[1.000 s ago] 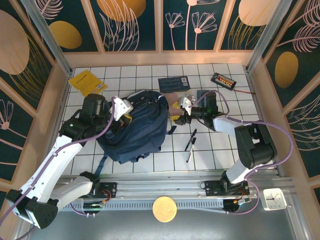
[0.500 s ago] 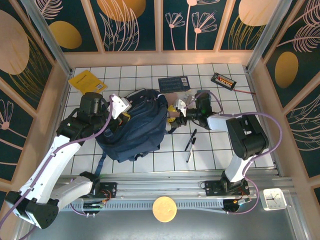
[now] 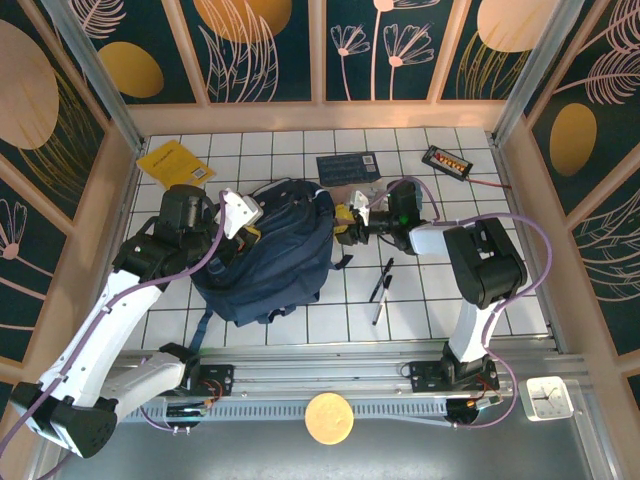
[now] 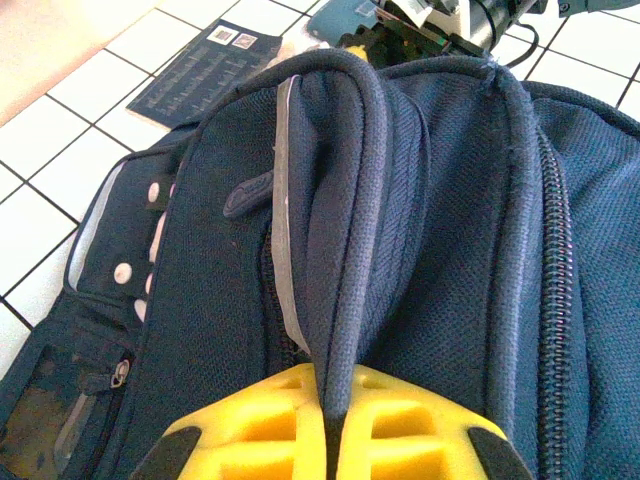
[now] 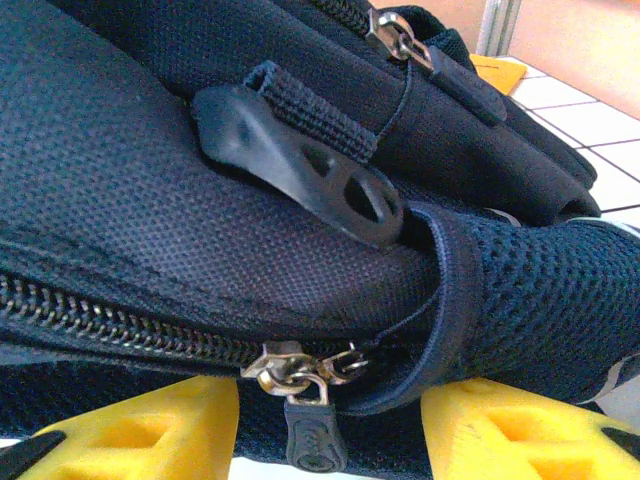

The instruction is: Pack the student bag

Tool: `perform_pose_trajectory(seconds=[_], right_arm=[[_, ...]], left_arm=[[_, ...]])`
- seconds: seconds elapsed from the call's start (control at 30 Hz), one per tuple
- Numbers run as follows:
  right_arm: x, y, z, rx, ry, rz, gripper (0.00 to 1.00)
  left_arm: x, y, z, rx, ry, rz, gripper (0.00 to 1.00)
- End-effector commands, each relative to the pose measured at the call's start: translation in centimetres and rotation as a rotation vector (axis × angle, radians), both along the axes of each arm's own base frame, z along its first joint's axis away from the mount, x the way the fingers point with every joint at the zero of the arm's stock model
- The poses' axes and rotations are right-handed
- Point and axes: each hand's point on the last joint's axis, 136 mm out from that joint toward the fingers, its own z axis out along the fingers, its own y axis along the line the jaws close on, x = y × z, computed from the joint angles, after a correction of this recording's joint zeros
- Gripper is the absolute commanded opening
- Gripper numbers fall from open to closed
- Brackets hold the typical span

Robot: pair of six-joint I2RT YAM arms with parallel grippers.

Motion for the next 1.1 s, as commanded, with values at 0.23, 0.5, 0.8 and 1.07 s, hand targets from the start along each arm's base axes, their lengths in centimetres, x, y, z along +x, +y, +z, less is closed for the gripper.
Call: perform_pose_trajectory(seconds=[0.23, 0.5, 0.8, 1.07], right_arm=[[-0.8, 0.0, 1.0, 0.029, -0.009, 0.009, 0.27], [-1.4, -0.4, 0.6, 0.015, 0.011, -0.003, 0.16], [-2.0, -1.0, 0.2, -0.042, 0.041, -0.003, 0.0], [-3.0, -1.5, 0.0, -0.122, 0.067, 0.014, 0.0]], left_arm=[[0.7, -0.1, 5.0, -0.06, -0.174, -0.006, 0.0], [0.9, 0.0, 5.1, -0.057, -0.18, 0.007, 0.0], [2.1, 1.0, 4.1, 0.002, -0.176, 0.072, 0.0], [3.1, 2.7, 1.8, 0.11, -0.168, 0.146, 0.0]])
